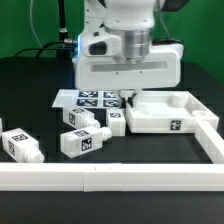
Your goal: Assemble one leg
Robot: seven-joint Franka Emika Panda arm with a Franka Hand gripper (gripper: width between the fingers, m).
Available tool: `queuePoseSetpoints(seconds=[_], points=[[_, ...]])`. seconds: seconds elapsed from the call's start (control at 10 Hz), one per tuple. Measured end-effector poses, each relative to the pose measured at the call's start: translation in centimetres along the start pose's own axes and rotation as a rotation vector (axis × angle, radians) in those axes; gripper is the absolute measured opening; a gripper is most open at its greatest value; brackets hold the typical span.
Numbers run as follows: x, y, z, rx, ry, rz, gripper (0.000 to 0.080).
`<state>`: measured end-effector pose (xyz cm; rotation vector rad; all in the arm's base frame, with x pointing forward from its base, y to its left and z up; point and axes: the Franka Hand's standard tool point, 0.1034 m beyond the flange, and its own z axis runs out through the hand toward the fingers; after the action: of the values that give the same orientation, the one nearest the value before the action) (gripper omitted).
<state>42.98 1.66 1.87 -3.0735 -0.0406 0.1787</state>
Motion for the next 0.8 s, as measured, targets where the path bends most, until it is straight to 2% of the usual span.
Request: queuePoseSetpoints(seconds=[0.3, 0.4, 0.6, 0.8], points=[[-0.2, 0.1, 0.1, -0.001, -0.012, 0.008, 0.0052], [-0.6, 0.7, 0.0, 0.000, -0.039, 0.025, 0.0052], [-0.8, 3.3, -0.5, 0.008, -0.067, 0.087, 0.0052], [-1.1, 5.0, -0.4, 0.011, -0.071, 0.130, 0.0052]])
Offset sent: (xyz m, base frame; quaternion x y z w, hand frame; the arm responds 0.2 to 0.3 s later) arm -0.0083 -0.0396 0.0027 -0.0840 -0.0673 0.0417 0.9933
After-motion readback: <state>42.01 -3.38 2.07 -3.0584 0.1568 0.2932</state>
